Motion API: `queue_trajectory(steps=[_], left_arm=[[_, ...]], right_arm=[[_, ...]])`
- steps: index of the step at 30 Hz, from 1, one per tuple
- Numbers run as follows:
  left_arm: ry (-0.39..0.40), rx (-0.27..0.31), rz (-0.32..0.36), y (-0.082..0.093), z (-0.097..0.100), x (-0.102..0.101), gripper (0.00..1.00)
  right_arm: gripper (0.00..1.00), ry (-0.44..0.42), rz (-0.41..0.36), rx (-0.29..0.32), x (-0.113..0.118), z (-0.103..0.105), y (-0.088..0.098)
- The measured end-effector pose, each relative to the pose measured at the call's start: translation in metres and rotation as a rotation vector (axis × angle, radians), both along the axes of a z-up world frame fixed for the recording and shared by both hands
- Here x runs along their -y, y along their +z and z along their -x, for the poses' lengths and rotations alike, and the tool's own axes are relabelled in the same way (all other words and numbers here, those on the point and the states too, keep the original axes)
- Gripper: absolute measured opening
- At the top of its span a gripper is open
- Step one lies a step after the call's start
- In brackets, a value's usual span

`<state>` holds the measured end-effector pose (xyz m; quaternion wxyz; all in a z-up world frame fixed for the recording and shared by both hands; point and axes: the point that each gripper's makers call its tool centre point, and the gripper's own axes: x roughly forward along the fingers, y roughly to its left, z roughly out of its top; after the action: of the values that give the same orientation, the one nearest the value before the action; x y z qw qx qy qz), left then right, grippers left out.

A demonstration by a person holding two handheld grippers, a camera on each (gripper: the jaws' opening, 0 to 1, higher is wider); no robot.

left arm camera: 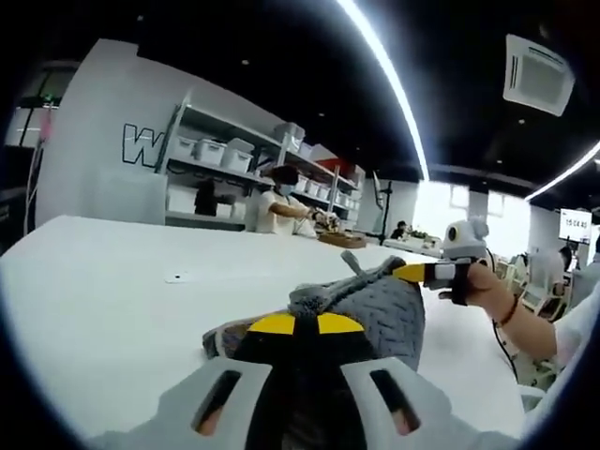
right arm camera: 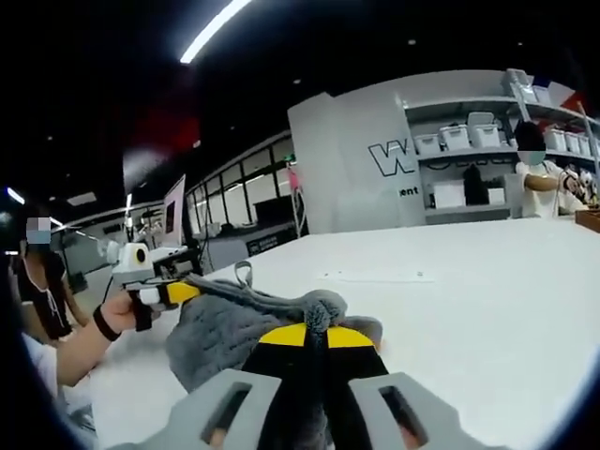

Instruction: Open the folded towel by lifting each exposed corner and separating the folded layers until the towel lies flat within the target outline without major curled edges

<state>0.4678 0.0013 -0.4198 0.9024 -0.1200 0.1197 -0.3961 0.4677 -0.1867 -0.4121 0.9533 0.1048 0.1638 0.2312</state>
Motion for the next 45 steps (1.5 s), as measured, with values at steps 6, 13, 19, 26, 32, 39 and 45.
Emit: queue_trajectory(steps=[6, 13, 19, 26, 32, 39, 45], left_arm=[[-0.008, 0.01, 0.003, 0.003, -0.003, -0.002, 0.02], [-0.022, 0.033, -0.005, 0.01, -0.003, -0.004, 0.02], [-0.033, 0.043, 0.001, 0.015, -0.003, -0.006, 0.02], [-0.047, 0.061, 0.008, 0.02, -0.001, -0.007, 0.03], [-0.052, 0.07, 0.007, 0.023, 0.003, -0.007, 0.03], [-0.058, 0.085, 0.007, 0.03, -0.001, -0.011, 0.03], [-0.066, 0.114, 0.004, 0.034, 0.012, -0.009, 0.03]], right_arm=[[0.0, 0.005, -0.009, 0.012, -0.002, 0.006, 0.003], [0.0, 0.009, -0.018, 0.028, -0.002, 0.013, 0.006], [0.0, 0.017, -0.018, 0.046, -0.003, 0.019, 0.01], [0.0, 0.026, -0.016, 0.072, -0.004, 0.028, 0.015], [0.0, 0.031, -0.012, 0.086, -0.005, 0.034, 0.018], [0.0, 0.036, -0.013, 0.1, -0.006, 0.039, 0.021], [0.0, 0.032, 0.004, 0.12, -0.007, 0.045, 0.02]])
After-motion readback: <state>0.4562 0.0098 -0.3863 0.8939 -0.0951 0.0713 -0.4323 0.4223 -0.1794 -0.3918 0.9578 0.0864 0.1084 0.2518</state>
